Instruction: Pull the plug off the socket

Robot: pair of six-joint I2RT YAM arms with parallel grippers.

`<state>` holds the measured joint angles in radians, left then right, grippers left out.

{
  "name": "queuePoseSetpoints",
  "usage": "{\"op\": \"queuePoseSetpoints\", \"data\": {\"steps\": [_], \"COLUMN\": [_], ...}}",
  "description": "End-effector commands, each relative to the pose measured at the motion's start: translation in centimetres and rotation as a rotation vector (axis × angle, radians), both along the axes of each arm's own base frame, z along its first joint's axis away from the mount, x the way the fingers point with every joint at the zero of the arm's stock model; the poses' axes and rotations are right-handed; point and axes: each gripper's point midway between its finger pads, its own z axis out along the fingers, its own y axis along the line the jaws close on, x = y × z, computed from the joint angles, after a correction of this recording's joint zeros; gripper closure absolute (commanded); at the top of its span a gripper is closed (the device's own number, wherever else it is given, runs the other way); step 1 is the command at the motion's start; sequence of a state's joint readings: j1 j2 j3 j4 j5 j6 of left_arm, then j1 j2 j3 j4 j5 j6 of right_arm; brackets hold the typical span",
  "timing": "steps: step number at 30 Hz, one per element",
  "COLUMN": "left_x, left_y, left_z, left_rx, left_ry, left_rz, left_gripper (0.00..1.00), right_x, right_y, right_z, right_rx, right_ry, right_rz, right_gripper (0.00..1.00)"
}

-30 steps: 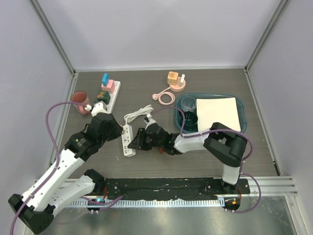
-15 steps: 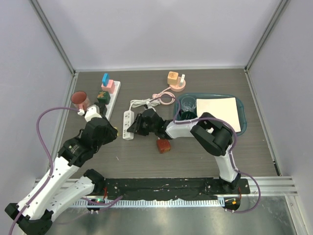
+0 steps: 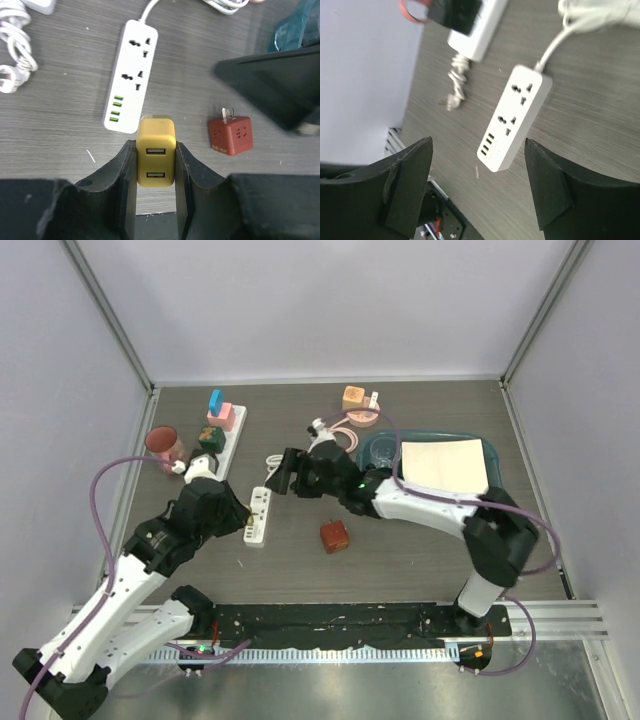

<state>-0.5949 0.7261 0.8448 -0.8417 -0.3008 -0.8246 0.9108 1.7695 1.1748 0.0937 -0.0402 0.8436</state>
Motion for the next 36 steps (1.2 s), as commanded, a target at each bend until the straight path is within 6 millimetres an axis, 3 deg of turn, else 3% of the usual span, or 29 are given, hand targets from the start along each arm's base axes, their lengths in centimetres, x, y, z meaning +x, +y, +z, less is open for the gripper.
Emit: {"op": "queuePoseSetpoints", "data": {"steps": [1, 2, 3, 4, 5, 6, 8, 9, 12, 16, 17, 24, 26, 30, 31, 34, 36], "left_x": [0.6, 0.7, 0.5, 0.5, 0.6, 0.5, 0.6, 0.5, 0.8, 1.5, 1.8, 1.1, 1.2, 1.9, 2.0, 3.5, 4.6], "left_y": [-3.0, -3.7, -5.0, -5.6, -6.1, -7.0, -8.0, -9.0, -11.3, -12.7, -13.0, -15.2, -15.3, -15.2, -15.0, -13.6, -12.7], "left_z": [-0.2, -1.1, -1.8, -2.5, -3.8, -4.3, -5.4, -6.2, -7.5, -9.1, -9.4, -11.9, -12.4, -11.1, -10.6, -8.1, -5.9], "left_rx": [-0.062, -0.067, -0.096, -0.105, -0.089, -0.081, -0.056, -0.043, -0.045, -0.050, -0.053, -0.083, -0.074, -0.054, -0.044, 0.022, 0.073], "left_ry": [0.019, 0.054, 0.084, 0.110, 0.156, 0.158, 0.183, 0.203, 0.230, 0.258, 0.259, 0.345, 0.359, 0.327, 0.312, 0.229, 0.169], "left_rz": [-0.118, -0.139, -0.187, -0.198, -0.206, -0.227, -0.240, -0.268, -0.314, -0.332, -0.330, -0.382, -0.383, -0.381, -0.381, -0.335, -0.303], "left_gripper": [1.00, 1.00, 1.00, 1.00, 1.00, 1.00, 1.00, 1.00, 0.99, 0.92, 0.86, 0.75, 0.67, 0.39, 0.28, 0.03, 0.00], "right_x": [0.9, 0.9, 0.8, 0.2, 0.0, -0.5, -0.9, -1.2, -1.9, -2.3, -2.3, -2.3, -2.4, -2.5, -2.6, -2.7, -2.7], "right_y": [-5.9, -7.5, -8.6, -10.2, -11.7, -12.9, -14.4, -15.4, -17.0, -18.1, -18.1, -18.8, -18.9, -18.9, -18.9, -18.8, -18.9], "right_z": [4.2, 6.2, 6.6, 5.5, 7.2, 6.5, 7.2, 8.6, 9.1, 8.9, 9.0, 8.9, 9.1, 9.4, 9.3, 9.1, 9.1], "right_rx": [-0.042, -0.026, -0.032, -0.073, -0.060, -0.082, -0.076, -0.049, -0.032, -0.040, -0.039, -0.057, -0.053, -0.046, -0.049, -0.057, -0.063], "right_ry": [-0.122, -0.171, -0.191, -0.184, -0.227, -0.227, -0.247, -0.275, -0.300, -0.303, -0.304, -0.316, -0.319, -0.322, -0.321, -0.318, -0.317], "right_rz": [-0.142, -0.189, -0.219, -0.237, -0.277, -0.296, -0.326, -0.352, -0.385, -0.400, -0.402, -0.419, -0.420, -0.409, -0.405, -0.397, -0.393], "right_gripper": [0.21, 0.21, 0.21, 0.21, 0.21, 0.21, 0.21, 0.21, 0.20, 0.21, 0.21, 0.21, 0.21, 0.20, 0.21, 0.20, 0.20]}}
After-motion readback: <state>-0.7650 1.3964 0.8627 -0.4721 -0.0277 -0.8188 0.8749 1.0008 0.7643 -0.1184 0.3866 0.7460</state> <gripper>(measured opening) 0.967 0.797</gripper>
